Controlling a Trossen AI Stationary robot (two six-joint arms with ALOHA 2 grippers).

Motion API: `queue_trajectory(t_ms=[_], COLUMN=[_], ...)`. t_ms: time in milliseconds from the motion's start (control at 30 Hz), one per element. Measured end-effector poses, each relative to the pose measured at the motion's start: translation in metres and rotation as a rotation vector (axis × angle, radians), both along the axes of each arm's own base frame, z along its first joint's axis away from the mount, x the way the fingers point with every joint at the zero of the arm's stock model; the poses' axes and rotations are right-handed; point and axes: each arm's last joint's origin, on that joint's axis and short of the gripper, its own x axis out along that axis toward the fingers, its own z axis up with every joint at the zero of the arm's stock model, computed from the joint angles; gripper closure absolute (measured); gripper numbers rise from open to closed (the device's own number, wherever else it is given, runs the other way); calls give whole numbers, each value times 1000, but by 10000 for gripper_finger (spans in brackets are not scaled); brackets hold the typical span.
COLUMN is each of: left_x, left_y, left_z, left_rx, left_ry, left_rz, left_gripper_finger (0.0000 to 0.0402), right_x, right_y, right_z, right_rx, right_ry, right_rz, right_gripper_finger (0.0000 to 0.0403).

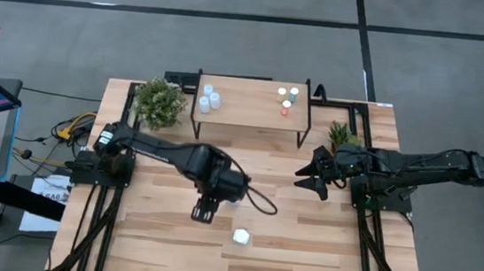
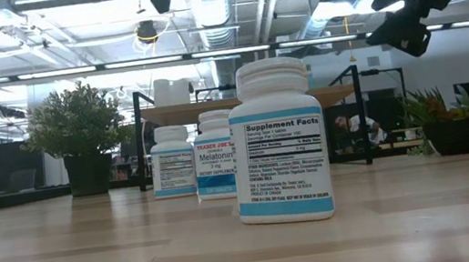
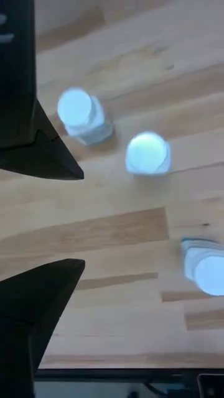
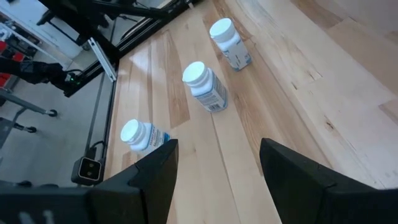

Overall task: Pick and place medicine bottles onto shelf by color
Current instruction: Move the bottom white blue pill bottle to the middle of the table

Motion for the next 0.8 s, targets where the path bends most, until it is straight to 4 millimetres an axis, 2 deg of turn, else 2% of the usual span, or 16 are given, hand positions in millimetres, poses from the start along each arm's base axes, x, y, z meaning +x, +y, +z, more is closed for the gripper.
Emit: queue_trajectory(t_ms=[233, 433, 667, 800], left_x=[-3, -3, 2, 15], left_y=[-38, -83, -123, -142], left_z=[-29, -35, -45, -69], left_rx=[-28, -65, -154, -193], left_ry=[8, -165, -279, -297], left_rz=[31, -3, 81, 140], left_gripper_finger=[196, 206, 292, 344], right_x=[0, -1, -1, -2], right_y=[0, 0, 0, 0], right_z=[0, -1, -2, -3], right_rx=[0, 0, 18, 31], right_ry=[3, 13, 27, 41], right_rz=[0, 0, -11, -18], right_gripper_finger=[154, 154, 154, 154])
